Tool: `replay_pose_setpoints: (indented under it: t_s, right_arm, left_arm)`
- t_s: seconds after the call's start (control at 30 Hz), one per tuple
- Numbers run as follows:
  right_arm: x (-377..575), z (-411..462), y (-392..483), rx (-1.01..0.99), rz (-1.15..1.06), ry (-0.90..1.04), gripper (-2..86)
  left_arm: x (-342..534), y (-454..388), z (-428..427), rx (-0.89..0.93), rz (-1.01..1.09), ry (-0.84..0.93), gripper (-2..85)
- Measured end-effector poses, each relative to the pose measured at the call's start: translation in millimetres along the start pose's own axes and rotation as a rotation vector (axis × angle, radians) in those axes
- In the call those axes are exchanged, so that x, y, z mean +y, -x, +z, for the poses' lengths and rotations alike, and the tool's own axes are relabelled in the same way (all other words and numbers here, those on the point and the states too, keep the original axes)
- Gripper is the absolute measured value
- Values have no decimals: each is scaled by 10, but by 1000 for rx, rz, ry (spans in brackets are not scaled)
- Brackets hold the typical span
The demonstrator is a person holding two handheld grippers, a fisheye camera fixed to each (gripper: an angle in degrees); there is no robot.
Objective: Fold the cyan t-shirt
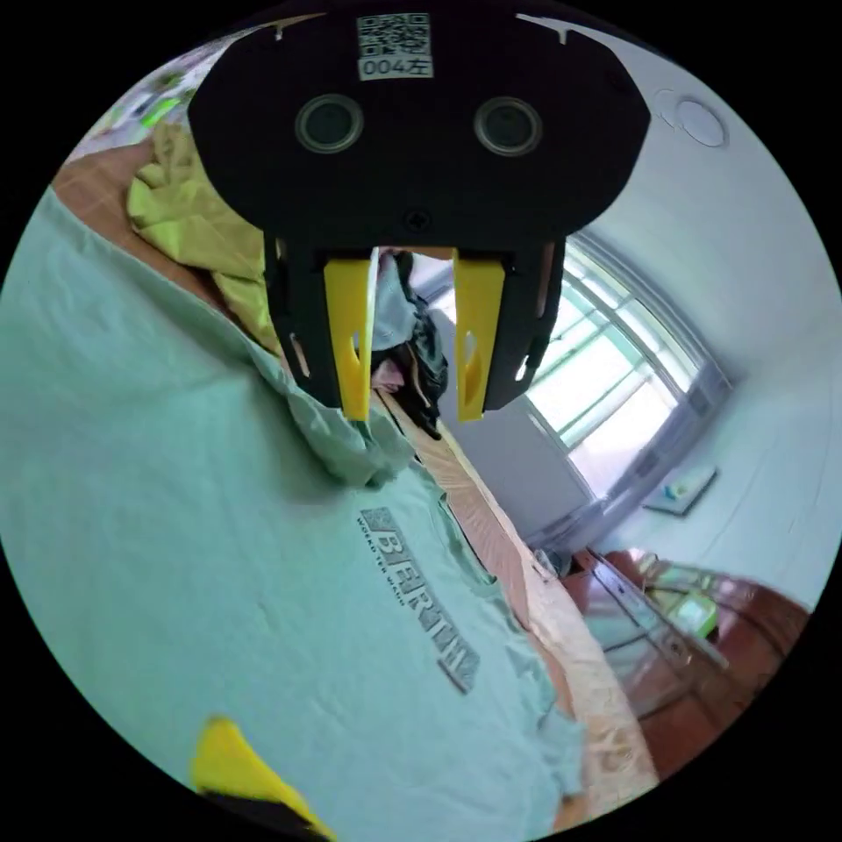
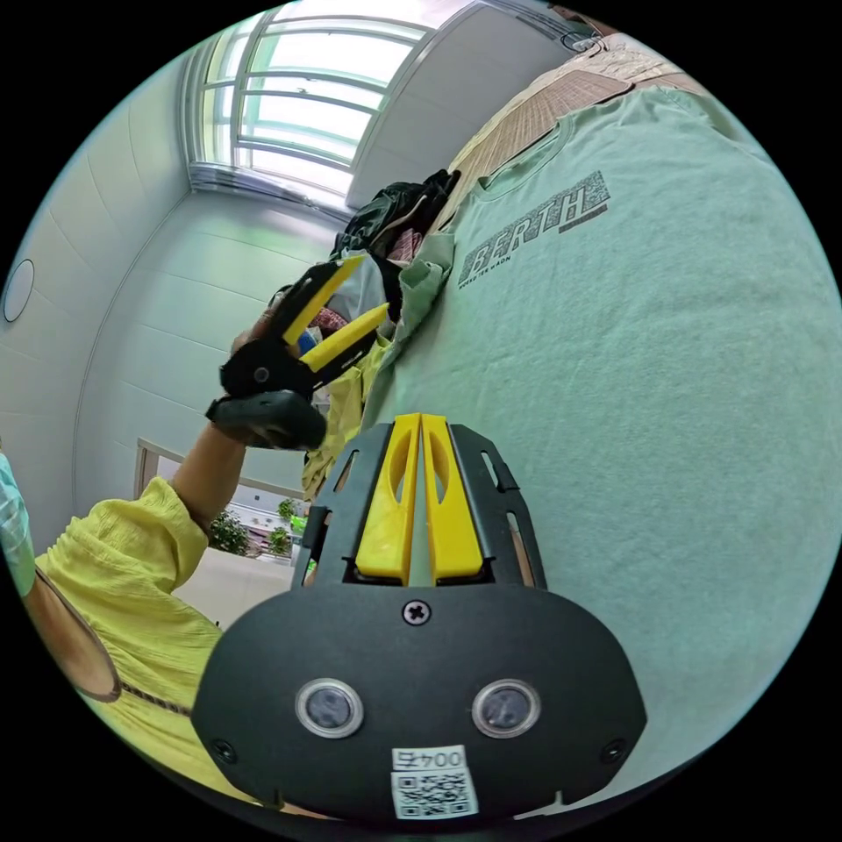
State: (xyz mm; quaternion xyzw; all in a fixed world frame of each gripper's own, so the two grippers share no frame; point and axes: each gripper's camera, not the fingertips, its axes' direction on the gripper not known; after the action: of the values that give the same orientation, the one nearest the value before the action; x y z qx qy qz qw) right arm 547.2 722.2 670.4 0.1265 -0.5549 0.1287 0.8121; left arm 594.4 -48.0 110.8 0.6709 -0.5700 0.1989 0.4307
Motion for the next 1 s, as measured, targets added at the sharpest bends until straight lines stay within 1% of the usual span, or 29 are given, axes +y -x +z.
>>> replay_pose_setpoints:
  t_s: [0.07, 0.1, 0.17, 0.2, 0.23, 0.27, 0.33, 0.37, 0.4, 0.47, 0.53, 0.63, 0.67, 0.73, 0.87, 0.93, 1.0]
  right_arm:
    - [66, 80, -76, 3, -2, -1, -6]
    - [115, 136, -131, 6, -2, -3, -5]
    - [200, 232, -210, 8, -8, -5, -3]
    - [260, 311, -256, 13, -17, -4, 0]
    - [317, 397, -290, 23, -30, 1, 5]
    - [345, 442, -301, 28, -40, 3, 9]
    - [463, 636, -289, 47, -111, 16, 41]
    - [495, 692, -275, 52, -133, 22, 44]
    - [566, 807, -241, 66, -175, 36, 49]
    - [702, 983, -173, 118, -228, 52, 51]
    - [870, 1266, -123, 215, -268, 81, 51]
    - [892, 1696, -139, 274, -269, 133, 43]
    - [859, 1795, -134, 278, -273, 151, 38]
    - [601, 2204, -36, 345, -308, 204, 27]
    - [-47, 2849, 318, 504, -461, 214, 37]
    - [-484, 3455, 383, 664, -545, 234, 63]
    - [-713, 3964, 314, 760, -609, 264, 70]
  left_arm:
    - [691, 439, 96, 251, -342, 18, 121]
    - [909, 512, 152, 319, -440, 24, 120]
    - [1938, 598, 479, 599, -877, 44, 113]
    - [2234, 566, 589, 685, -1006, 40, 111]
    - [2830, 420, 827, 881, -1276, -18, 108]
    - [3361, 173, 1074, 1080, -1527, -145, 106]
    - [3868, -182, 1378, 1205, -1767, -307, 101]
    - [4033, -314, 1570, 1196, -1826, -302, 98]
    - [4086, -357, 1681, 1194, -1837, -290, 97]
    - [4286, -494, 2195, 1261, -1870, -272, 92]
    - [4437, -575, 2488, 1343, -1896, -301, 93]
    - [4601, -543, 2643, 1304, -1815, -278, 98]
    - [4701, -520, 2720, 1319, -1803, -305, 100]
    - [4890, -504, 2866, 1333, -1812, -316, 104]
    - [5366, -683, 3302, 1430, -1920, -308, 105]
    - [5551, -789, 3507, 1486, -1972, -296, 100]
    - [5697, -859, 3680, 1537, -2004, -295, 91]
